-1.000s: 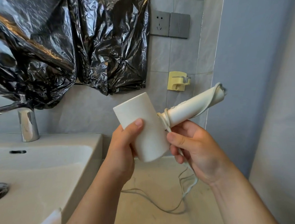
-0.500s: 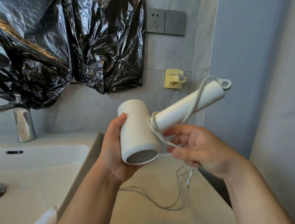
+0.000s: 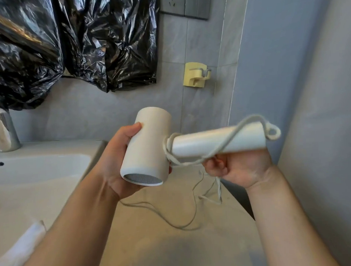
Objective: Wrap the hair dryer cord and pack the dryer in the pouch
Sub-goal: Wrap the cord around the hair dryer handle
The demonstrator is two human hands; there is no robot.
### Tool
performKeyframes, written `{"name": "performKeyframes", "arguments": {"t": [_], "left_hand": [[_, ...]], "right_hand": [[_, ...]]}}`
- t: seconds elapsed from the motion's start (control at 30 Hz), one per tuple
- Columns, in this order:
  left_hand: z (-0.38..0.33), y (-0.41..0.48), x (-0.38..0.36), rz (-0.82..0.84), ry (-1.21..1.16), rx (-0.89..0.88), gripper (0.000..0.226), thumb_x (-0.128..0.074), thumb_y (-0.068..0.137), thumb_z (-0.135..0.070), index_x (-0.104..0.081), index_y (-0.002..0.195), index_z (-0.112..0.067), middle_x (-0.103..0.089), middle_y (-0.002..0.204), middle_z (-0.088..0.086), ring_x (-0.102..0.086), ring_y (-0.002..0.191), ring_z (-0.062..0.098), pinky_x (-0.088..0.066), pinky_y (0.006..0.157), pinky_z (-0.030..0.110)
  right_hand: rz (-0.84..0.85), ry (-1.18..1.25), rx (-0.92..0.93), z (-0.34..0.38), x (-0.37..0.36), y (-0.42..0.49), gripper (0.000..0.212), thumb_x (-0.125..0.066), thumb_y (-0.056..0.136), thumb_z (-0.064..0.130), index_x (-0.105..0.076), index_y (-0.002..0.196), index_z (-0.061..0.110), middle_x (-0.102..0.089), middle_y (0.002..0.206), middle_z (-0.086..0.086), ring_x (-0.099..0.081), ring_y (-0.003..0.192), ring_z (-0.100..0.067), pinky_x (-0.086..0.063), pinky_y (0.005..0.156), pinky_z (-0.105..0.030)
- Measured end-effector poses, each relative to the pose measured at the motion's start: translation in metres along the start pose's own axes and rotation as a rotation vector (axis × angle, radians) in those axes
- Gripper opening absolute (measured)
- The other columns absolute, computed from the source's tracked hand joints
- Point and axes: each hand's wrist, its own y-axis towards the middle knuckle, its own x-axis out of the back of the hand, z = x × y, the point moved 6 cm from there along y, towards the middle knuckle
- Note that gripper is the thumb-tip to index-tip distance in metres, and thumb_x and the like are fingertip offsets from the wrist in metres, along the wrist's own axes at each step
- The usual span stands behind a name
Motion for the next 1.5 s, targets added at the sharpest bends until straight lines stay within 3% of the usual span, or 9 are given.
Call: {"name": "performKeyframes", "arguments": {"t": [0.17,0.27,0.37,0.63,0.83,1.03,1.17,1.37,1.5], "left_hand": [[-0.009,-0.014,-0.01,0.19,0.467,-0.029,0.074,-0.092,0.024,-0.049,-0.08,0.086,-0.01,-0.076,0.082,0.015,-0.073,0.066,0.027,-0.058,0.052,0.034],[-0.016,-0.02,-0.023,0.216,0.998,-0.123,0.07,-0.087,0.04,-0.042,-0.074,0.103,-0.016,-0.076,0.099,0.012,-0.074,0.088,0.03,-0.06,0.071,0.045],[-0.025,-0.019,-0.03,-0.008,1.227,-0.302,0.059,-0.08,0.041,-0.048,-0.073,0.097,-0.031,-0.077,0.089,-0.004,-0.073,0.082,0.017,-0.06,0.074,0.042],[-0.045,-0.018,-0.012,-0.277,0.844,-0.558,0.047,-0.076,0.045,-0.05,-0.07,0.084,-0.023,-0.071,0.073,-0.006,-0.066,0.063,0.013,-0.053,0.051,0.032],[-0.042,-0.019,-0.018,-0.403,0.733,-0.685,0.033,-0.073,0.047,-0.052,-0.069,0.071,-0.03,-0.067,0.068,-0.008,-0.06,0.063,0.016,-0.051,0.052,0.034],[-0.044,-0.022,-0.02,-0.47,0.597,-0.76,0.036,-0.07,0.051,-0.053,-0.068,0.075,-0.026,-0.066,0.07,-0.006,-0.06,0.064,0.016,-0.051,0.056,0.037],[-0.045,-0.02,-0.009,-0.467,0.378,-0.698,0.058,-0.069,0.056,-0.052,-0.07,0.097,-0.01,-0.069,0.085,0.012,-0.064,0.075,0.026,-0.051,0.062,0.04],[-0.043,-0.019,-0.006,-0.326,0.037,-0.585,0.033,-0.055,0.085,-0.044,-0.065,0.1,-0.017,-0.07,0.078,0.002,-0.064,0.073,0.021,-0.051,0.063,0.031],[-0.042,-0.017,-0.004,-0.231,-0.092,-0.42,0.039,-0.059,0.078,-0.047,-0.07,0.099,-0.017,-0.07,0.088,0.007,-0.063,0.079,0.026,-0.048,0.078,0.04]], "right_hand": [[0.138,-0.321,-0.276,-0.016,0.002,-0.008,0.048,-0.083,0.056,0.039,-0.071,0.093,0.01,-0.064,0.085,-0.016,-0.056,0.065,-0.024,-0.042,0.055,-0.027],[0.029,-0.826,-0.234,-0.016,-0.007,-0.002,0.019,-0.074,0.067,0.024,-0.071,0.083,0.015,-0.065,0.078,-0.009,-0.046,0.066,-0.023,-0.03,0.053,-0.022],[-0.138,-1.276,-0.093,-0.007,-0.016,0.009,0.012,-0.065,0.074,0.008,-0.069,0.074,0.019,-0.065,0.066,0.008,-0.052,0.06,-0.005,-0.039,0.06,-0.023],[-0.582,-0.899,0.203,0.021,-0.017,0.008,0.025,-0.057,0.081,0.018,-0.063,0.06,0.006,-0.048,0.048,-0.004,-0.037,0.046,-0.019,-0.029,0.049,-0.031],[-0.457,-0.543,0.175,0.01,-0.037,0.011,0.027,-0.055,0.092,0.007,-0.057,0.065,0.006,-0.043,0.071,-0.017,-0.026,0.036,-0.007,-0.019,0.033,-0.016],[-0.332,-0.332,0.269,0.015,-0.053,0.007,0.016,-0.049,0.095,0.002,-0.061,0.085,0.002,-0.053,0.06,-0.007,-0.033,0.039,-0.006,-0.024,0.033,-0.016],[-0.32,-0.418,0.286,0.009,-0.061,0.008,0.014,-0.051,0.095,0.006,-0.062,0.086,0.01,-0.065,0.06,0.0,-0.047,0.044,-0.011,-0.043,0.039,-0.023],[-0.12,-0.497,0.158,-0.004,-0.062,0.012,0.015,-0.056,0.092,0.017,-0.064,0.081,0.01,-0.062,0.056,0.0,-0.045,0.042,-0.011,-0.041,0.041,-0.022],[-0.18,-0.638,0.137,-0.007,-0.047,0.012,0.036,-0.061,0.071,0.048,-0.062,0.063,0.013,-0.049,0.046,0.003,-0.038,0.039,-0.01,-0.032,0.043,-0.023]]}}
